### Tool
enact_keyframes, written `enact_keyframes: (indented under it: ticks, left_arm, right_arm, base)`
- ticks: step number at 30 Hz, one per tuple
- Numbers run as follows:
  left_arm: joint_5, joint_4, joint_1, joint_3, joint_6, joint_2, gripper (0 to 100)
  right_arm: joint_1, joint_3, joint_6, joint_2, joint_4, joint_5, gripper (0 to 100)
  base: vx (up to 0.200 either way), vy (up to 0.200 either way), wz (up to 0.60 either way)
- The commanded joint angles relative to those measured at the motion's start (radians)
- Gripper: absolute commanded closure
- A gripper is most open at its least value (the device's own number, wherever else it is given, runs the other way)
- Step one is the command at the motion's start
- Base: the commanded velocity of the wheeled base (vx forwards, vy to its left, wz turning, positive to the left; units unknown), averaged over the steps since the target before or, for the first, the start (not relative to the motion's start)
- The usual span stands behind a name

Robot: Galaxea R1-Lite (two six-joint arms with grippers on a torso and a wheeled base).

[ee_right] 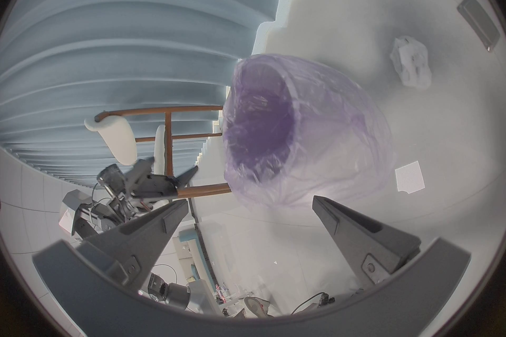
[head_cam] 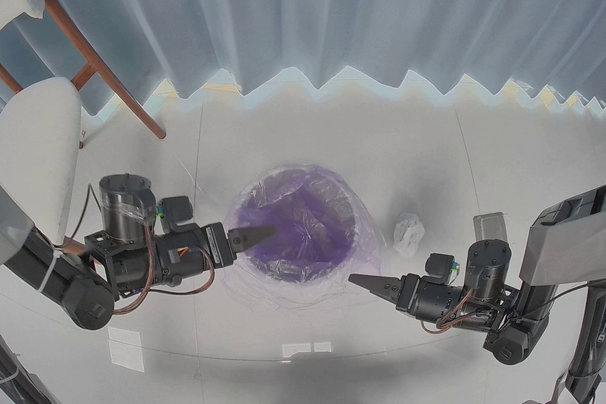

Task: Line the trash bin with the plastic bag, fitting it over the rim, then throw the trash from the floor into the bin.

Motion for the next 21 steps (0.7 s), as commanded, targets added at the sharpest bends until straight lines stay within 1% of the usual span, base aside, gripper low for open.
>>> enact_keyframes:
  ticks: [1, 3, 4, 5, 6, 8, 10, 12, 13, 15, 17, 18, 19, 21]
  left_arm:
    - [0.001, -0.001, 0.022, 0.052, 0.007, 0.096, 0]
    - [0.001, -0.001, 0.022, 0.052, 0.007, 0.096, 0]
    - [-0.001, -0.01, 0.039, 0.113, 0.038, 0.099, 0]
    - [0.001, -0.013, 0.05, 0.13, 0.068, 0.1, 0]
    - [0.001, -0.013, 0.062, 0.145, 0.11, 0.105, 0]
    - [0.013, -0.015, 0.09, 0.165, 0.223, 0.153, 0]
    - [0.039, -0.036, 0.114, 0.167, 0.314, 0.222, 0]
    - [0.059, -0.068, 0.129, 0.168, 0.341, 0.257, 0]
    - [0.085, -0.13, 0.148, 0.171, 0.361, 0.309, 0]
    - [0.098, -0.223, 0.148, 0.168, 0.365, 0.37, 0]
    - [0.099, -0.34, 0.148, 0.167, 0.365, 0.433, 0]
    - [0.099, -0.357, 0.148, 0.165, 0.365, 0.444, 0]
    - [0.098, -0.453, 0.146, 0.165, 0.357, 0.495, 0]
    - [0.095, -0.556, 0.146, 0.165, 0.355, 0.541, 0]
  right_arm:
    - [0.0, -0.011, -0.005, 0.028, -0.019, -0.001, 0]
    - [0.0, -0.011, -0.005, 0.028, -0.019, -0.001, 0]
    - [0.0, -0.013, -0.006, 0.042, -0.019, -0.001, 0]
    - [0.0, -0.013, -0.006, 0.045, -0.019, -0.001, 0]
    - [0.0, -0.014, -0.006, 0.048, -0.019, -0.001, 0]
    - [0.002, -0.017, -0.008, 0.051, -0.017, -0.001, 0]
    - [0.002, -0.019, -0.008, 0.057, -0.019, -0.003, 0]
    - [0.0, -0.019, -0.008, 0.059, -0.019, -0.003, 0]
    - [0.002, -0.019, -0.008, 0.062, -0.019, -0.003, 0]
    - [0.002, -0.019, -0.008, 0.062, -0.019, -0.003, 0]
    - [0.003, -0.019, -0.008, 0.062, -0.019, -0.003, 0]
    - [0.003, -0.019, -0.009, 0.062, -0.019, -0.003, 0]
    - [0.003, -0.017, -0.009, 0.064, -0.019, -0.001, 0]
    - [0.003, -0.019, -0.009, 0.065, -0.019, -0.001, 0]
  base:
    - [0.0, 0.0, 0.0]
    - [0.0, 0.0, 0.0]
    - [0.0, 0.0, 0.0]
    - [0.0, 0.0, 0.0]
    - [0.0, 0.0, 0.0]
    - [0.0, 0.0, 0.0]
    - [0.0, 0.0, 0.0]
    - [0.0, 0.0, 0.0]
    - [0.0, 0.0, 0.0]
    - [0.0, 0.0, 0.0]
    - [0.0, 0.0, 0.0]
    - [0.0, 0.0, 0.0]
    - [0.0, 0.0, 0.0]
    - [0.0, 0.0, 0.0]
